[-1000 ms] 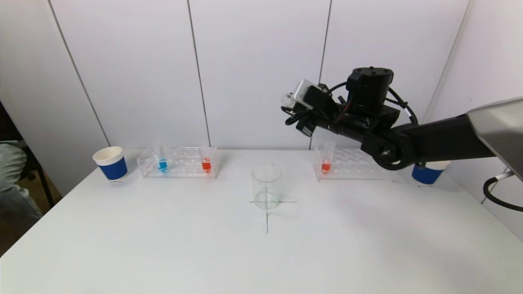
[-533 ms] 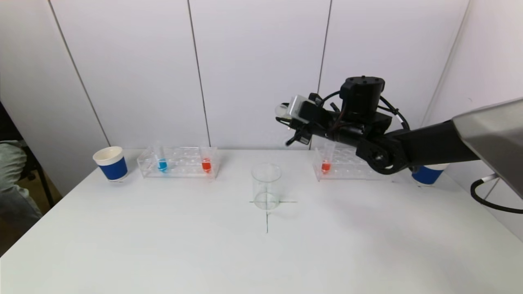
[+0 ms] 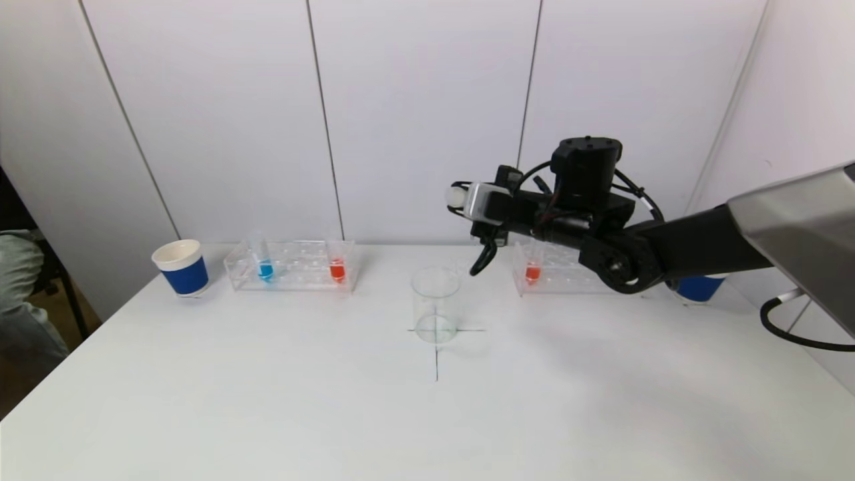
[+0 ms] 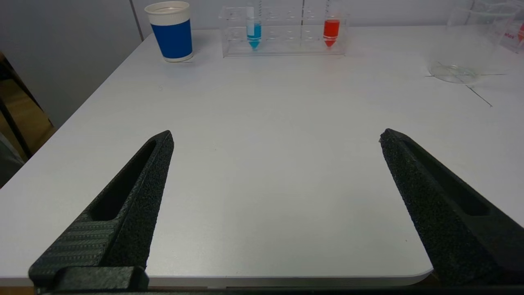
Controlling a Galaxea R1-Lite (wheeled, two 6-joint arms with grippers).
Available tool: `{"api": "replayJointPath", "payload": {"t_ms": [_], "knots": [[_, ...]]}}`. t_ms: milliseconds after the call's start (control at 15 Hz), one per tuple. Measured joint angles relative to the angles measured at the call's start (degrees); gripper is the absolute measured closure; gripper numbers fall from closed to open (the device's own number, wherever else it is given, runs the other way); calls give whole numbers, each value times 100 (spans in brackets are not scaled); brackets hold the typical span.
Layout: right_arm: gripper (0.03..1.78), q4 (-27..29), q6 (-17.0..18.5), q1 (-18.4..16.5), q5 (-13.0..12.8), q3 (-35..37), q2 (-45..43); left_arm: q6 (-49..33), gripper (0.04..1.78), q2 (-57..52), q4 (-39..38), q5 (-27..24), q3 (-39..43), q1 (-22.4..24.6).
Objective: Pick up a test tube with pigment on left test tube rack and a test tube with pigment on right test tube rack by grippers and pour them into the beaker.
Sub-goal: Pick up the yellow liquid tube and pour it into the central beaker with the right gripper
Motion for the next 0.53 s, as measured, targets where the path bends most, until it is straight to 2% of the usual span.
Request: {"api": "replayJointPath", "payload": {"t_ms": [533], "knots": [[133, -413, -496, 141, 24, 397, 79, 2, 6, 0, 2, 0, 0, 0]]}}
